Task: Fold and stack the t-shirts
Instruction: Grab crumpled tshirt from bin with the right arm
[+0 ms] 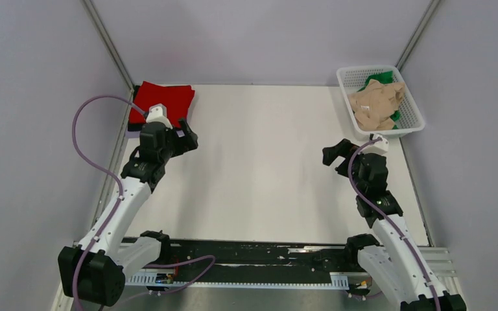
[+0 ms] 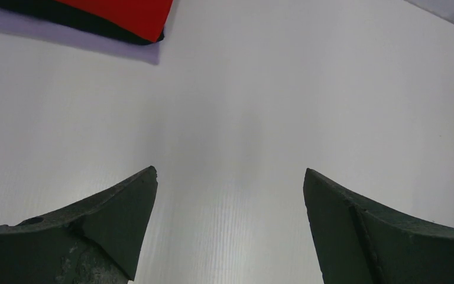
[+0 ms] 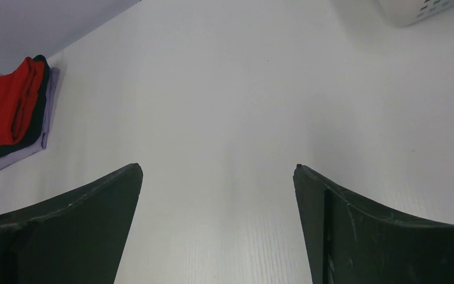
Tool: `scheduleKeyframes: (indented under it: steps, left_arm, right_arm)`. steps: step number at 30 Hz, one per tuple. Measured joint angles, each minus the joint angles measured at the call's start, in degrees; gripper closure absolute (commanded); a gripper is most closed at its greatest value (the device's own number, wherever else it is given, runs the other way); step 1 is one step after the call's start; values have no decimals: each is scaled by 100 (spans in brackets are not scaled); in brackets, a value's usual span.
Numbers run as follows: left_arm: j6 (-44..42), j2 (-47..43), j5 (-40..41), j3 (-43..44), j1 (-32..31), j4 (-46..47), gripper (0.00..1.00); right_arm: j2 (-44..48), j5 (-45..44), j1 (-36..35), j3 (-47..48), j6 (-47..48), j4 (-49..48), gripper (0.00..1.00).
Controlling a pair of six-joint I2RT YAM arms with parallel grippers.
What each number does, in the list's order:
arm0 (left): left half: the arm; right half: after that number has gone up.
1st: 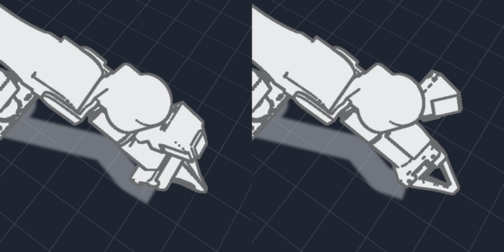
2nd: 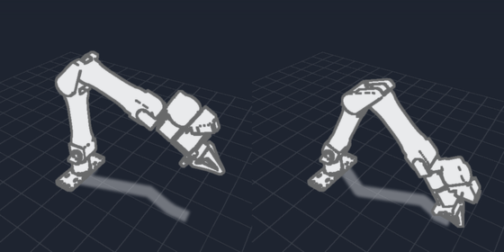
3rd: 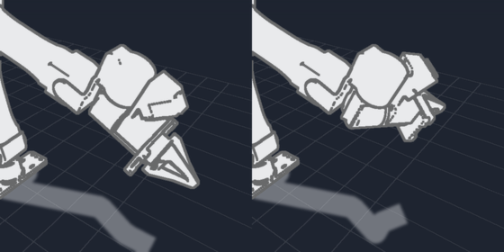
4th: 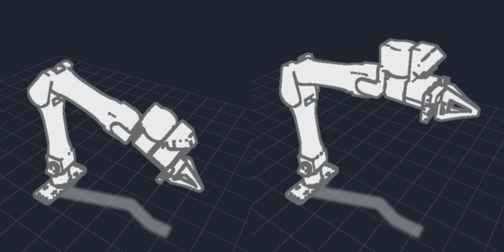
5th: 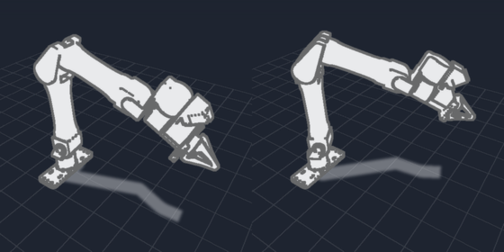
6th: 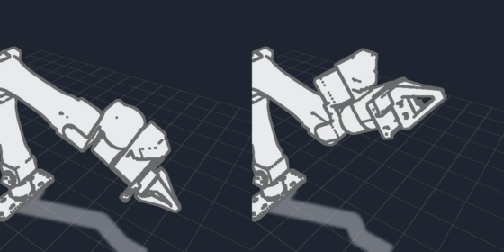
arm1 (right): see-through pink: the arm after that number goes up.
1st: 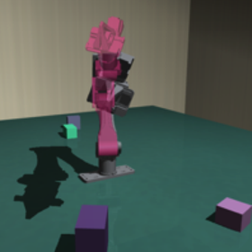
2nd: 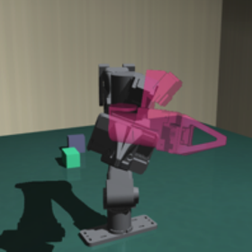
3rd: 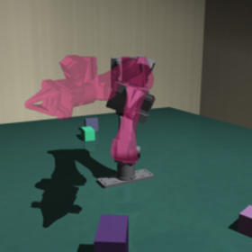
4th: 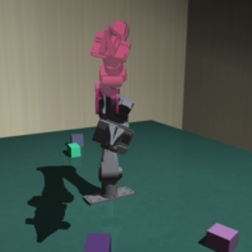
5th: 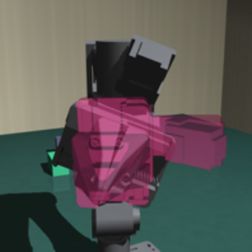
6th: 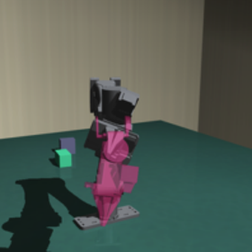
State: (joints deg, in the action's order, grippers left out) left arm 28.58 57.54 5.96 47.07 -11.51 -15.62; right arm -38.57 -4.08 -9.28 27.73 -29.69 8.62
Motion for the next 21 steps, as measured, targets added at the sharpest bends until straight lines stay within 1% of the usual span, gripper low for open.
scheduleKeyframes:
  steps: [4, 7, 12, 14, 18, 21]
  left_arm:
    - [-20, 101, -7, 0, 0, 2, 0]
    - [-33, 127, -4, 0, 0, 2, 0]
    - [-57, 125, 33, 0, 0, 0, 0]
    - [-57, 118, 46, 0, 0, -2, 0]
    - [-57, 94, 33, 0, 0, -2, 0]
    - [-52, 74, 35, 0, 0, -4, 0]
  right_arm:
    - [-498, -155, 0, 289, 20, 7, 0]
    - [-979, -444, 0, 739, 66, -9, 0]
    - [-2280, -986, 190, 2133, 415, -83, 0]
    - [-2907, -1051, 505, 2824, 487, -39, 0]
    - [-4406, -1095, 1464, 4387, 566, 114, 0]
    - [-5578, -1021, 2011, 5466, 595, 295, 3]
